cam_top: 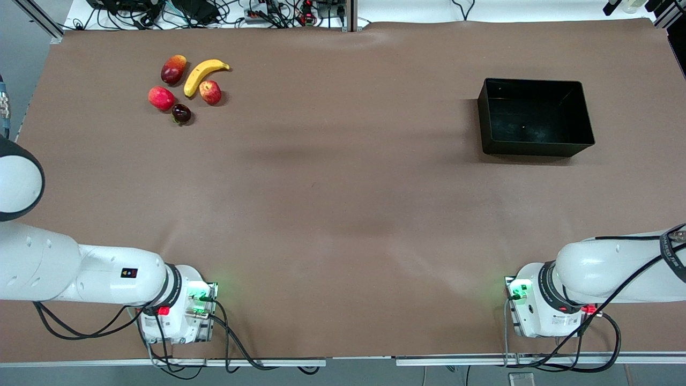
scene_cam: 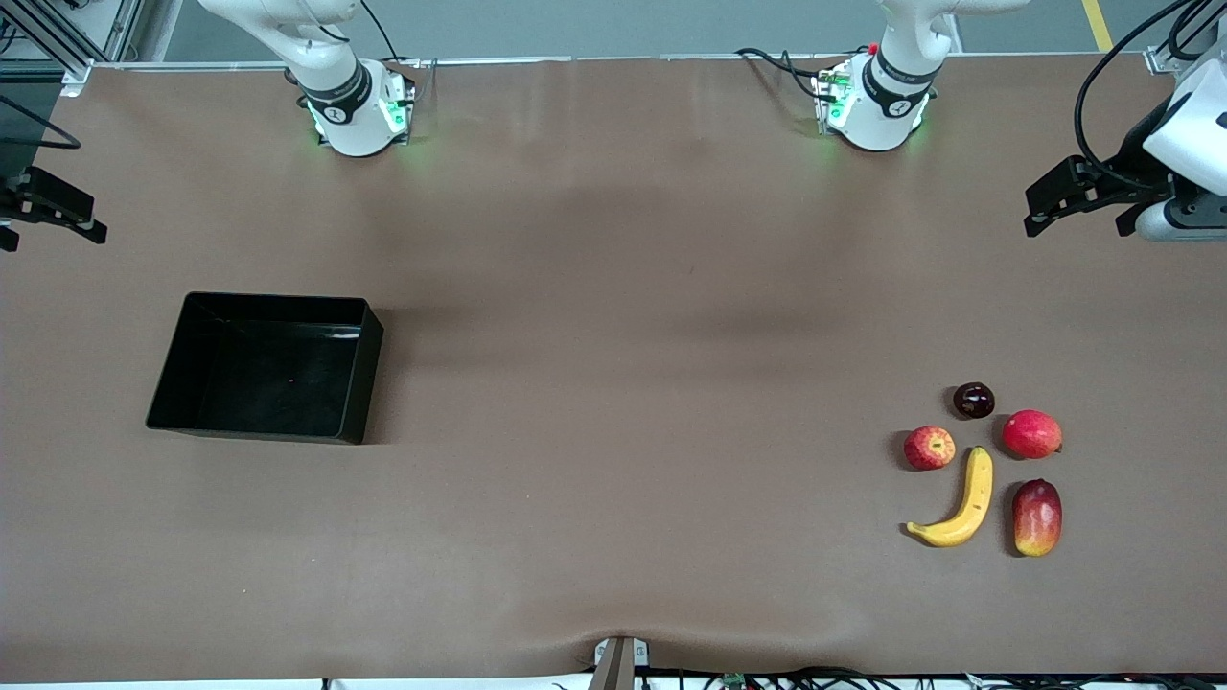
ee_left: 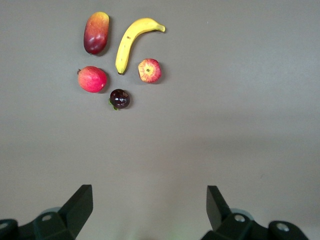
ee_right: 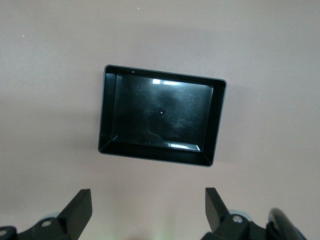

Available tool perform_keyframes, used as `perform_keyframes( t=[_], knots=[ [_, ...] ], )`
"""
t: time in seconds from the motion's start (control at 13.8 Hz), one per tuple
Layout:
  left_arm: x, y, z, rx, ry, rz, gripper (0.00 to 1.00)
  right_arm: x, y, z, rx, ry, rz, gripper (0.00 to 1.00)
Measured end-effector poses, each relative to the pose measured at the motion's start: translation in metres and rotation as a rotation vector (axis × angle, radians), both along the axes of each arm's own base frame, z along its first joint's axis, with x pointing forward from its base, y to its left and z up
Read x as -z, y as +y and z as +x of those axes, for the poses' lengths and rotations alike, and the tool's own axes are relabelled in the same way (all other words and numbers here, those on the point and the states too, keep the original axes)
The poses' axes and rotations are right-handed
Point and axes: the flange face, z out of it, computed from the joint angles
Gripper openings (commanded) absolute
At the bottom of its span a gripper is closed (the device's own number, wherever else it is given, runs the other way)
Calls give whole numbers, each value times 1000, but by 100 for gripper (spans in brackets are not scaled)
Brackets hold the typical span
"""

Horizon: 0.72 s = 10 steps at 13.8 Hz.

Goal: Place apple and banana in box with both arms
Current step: 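Move the left gripper down toward the red-yellow apple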

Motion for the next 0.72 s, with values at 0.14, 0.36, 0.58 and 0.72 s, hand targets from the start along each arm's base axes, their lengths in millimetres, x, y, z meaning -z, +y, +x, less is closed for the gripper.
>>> perform_keyframes(
  t=[0.14,0.36,0.58,0.72],
  knots=[
    [0,0,0,0,0,0,100,0,0,0,0,1,0,100],
    [0,0,0,0,0,0,100,1,0,0,0,1,0,100],
    [10,-1,8,1,17,1,100,1,0,0,0,2,0,100],
    [31,-4,23,4,41,1,100,1,0,0,1,3,0,100]
  ],
)
